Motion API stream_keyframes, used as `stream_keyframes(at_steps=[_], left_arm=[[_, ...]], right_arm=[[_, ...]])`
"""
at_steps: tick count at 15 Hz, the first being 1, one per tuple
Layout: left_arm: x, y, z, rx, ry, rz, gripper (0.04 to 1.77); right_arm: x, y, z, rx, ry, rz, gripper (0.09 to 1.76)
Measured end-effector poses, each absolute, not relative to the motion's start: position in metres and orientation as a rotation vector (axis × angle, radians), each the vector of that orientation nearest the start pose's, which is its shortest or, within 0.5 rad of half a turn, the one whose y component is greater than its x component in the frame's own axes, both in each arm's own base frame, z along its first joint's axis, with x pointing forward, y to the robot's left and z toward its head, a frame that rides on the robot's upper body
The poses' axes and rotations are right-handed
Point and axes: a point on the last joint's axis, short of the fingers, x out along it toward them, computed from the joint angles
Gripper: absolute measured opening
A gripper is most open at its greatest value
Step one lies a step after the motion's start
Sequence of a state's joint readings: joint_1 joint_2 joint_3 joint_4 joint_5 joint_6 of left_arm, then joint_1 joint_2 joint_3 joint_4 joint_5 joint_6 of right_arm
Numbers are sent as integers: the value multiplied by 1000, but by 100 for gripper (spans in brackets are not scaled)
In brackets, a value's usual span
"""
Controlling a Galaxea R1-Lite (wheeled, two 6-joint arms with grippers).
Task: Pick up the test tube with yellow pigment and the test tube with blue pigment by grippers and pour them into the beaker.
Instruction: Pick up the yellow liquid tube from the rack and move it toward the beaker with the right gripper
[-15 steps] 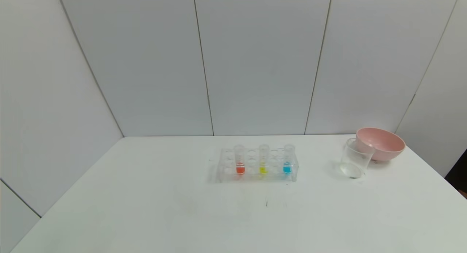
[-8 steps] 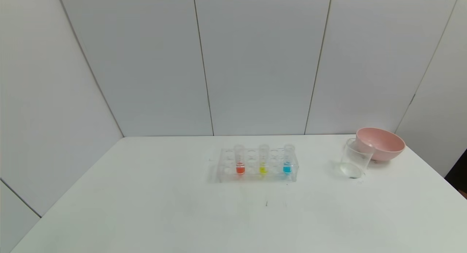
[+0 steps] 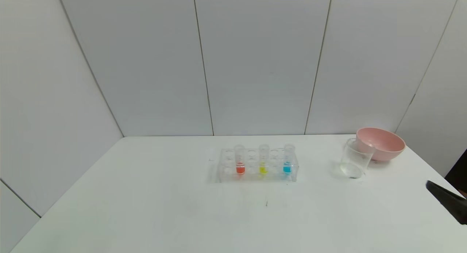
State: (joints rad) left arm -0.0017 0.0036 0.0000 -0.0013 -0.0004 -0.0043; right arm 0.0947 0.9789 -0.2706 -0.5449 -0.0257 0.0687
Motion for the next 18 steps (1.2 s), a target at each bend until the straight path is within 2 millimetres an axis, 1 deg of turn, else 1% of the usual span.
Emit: stream_keyframes(at_steps=[2, 4, 9, 11, 13, 15, 18], left_arm=[[-23, 0, 76, -4, 2, -2, 176], [-23, 0, 76, -4, 2, -2, 176], [-23, 0, 76, -4, 2, -2, 176], [-23, 0, 76, -4, 2, -2, 176], [-23, 0, 76, -4, 2, -2, 176], [-23, 0, 76, -4, 2, -2, 176], [-23, 0, 76, -4, 2, -2, 176]], right_arm=[[139, 29, 169, 48, 190, 63, 171], [153, 60, 162, 24, 204, 45, 171], [171, 153, 151, 80, 212, 32, 171], [173, 188, 145, 81, 210, 46, 171], [173, 221, 143, 97, 202, 84, 171], [175, 249, 136, 92, 206, 115, 171], [189, 282, 119, 85, 214, 130, 171]])
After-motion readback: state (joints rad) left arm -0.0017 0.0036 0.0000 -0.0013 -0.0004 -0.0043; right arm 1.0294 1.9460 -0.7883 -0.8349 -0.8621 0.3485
